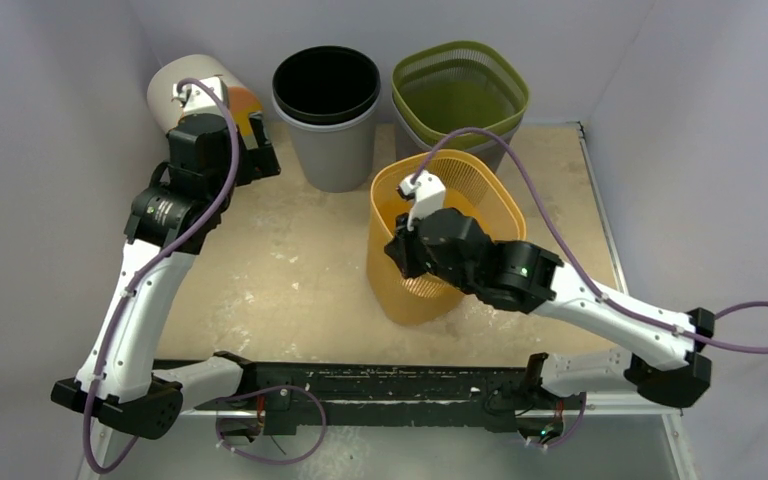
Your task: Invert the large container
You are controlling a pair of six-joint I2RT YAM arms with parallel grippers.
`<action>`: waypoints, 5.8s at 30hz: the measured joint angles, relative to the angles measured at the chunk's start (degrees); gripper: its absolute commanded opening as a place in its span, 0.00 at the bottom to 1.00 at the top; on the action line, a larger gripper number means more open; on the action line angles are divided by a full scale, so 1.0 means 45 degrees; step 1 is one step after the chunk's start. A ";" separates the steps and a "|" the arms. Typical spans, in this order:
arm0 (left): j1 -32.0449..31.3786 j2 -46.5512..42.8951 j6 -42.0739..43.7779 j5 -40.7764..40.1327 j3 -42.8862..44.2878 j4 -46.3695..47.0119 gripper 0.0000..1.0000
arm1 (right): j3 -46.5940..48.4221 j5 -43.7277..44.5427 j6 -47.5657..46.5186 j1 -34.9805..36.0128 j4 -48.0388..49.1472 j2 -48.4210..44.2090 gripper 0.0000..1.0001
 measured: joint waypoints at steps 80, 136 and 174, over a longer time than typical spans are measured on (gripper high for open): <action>0.0000 0.1355 0.0534 -0.0374 0.2521 -0.1457 0.92 | -1.3741 -0.8077 1.5038 -0.8942 2.8744 0.6887 0.00; -0.0243 0.2958 0.0452 0.0024 0.2492 -0.0578 0.90 | -1.2852 -0.9991 1.7282 -1.0982 2.8749 0.9034 0.00; -0.0525 0.2982 0.0442 0.0126 0.2025 -0.0554 0.90 | -1.3386 -1.0258 1.3454 -0.9423 2.8574 1.0904 0.55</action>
